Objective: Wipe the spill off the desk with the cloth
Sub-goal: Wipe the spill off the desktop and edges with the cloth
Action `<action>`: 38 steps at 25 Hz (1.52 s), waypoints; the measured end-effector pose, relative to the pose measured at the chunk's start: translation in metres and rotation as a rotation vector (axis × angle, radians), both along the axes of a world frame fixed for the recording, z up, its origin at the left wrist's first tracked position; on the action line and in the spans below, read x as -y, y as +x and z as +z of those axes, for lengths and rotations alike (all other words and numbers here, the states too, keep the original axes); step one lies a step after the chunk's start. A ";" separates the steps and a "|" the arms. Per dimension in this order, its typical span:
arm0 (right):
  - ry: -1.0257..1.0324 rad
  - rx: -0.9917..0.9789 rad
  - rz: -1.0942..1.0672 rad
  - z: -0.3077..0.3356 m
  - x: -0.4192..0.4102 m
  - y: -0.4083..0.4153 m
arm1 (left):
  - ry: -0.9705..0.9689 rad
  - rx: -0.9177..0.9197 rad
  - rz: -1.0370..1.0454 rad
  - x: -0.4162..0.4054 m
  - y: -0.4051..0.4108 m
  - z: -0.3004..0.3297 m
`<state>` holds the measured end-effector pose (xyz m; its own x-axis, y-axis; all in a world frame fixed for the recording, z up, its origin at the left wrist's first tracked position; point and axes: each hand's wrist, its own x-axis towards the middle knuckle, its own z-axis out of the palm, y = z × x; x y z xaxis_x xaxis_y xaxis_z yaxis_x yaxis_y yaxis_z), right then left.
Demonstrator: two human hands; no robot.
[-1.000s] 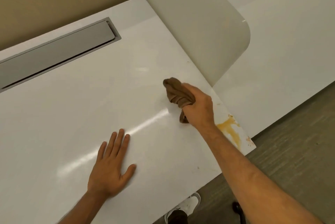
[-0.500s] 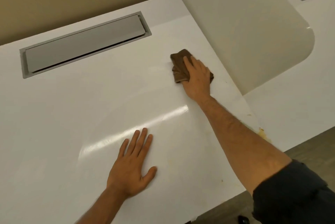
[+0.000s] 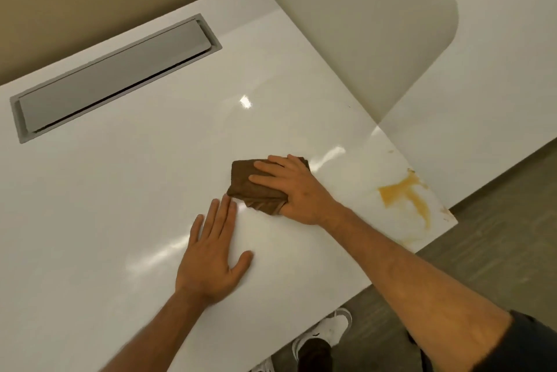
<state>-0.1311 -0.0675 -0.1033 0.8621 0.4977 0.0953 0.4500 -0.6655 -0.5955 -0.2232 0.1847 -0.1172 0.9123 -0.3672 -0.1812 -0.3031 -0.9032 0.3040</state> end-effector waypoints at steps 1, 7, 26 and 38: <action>0.000 -0.002 -0.042 0.001 0.014 -0.014 | 0.002 0.003 -0.005 0.000 0.000 0.000; -0.026 0.082 -0.570 -0.010 0.045 -0.110 | 0.013 0.013 -0.033 0.000 -0.001 0.002; 0.522 -0.159 -1.123 0.052 0.023 -0.211 | 0.016 -0.011 -0.025 0.004 -0.004 0.006; 0.136 -0.108 -0.678 0.013 -0.167 -0.303 | 0.007 -0.003 -0.018 0.002 -0.003 0.002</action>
<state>-0.4343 0.0998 -0.0904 0.9864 -0.1637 0.0154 -0.1042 -0.6949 -0.7115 -0.2261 0.1832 -0.1148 0.9049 -0.3825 -0.1867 -0.3187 -0.8996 0.2986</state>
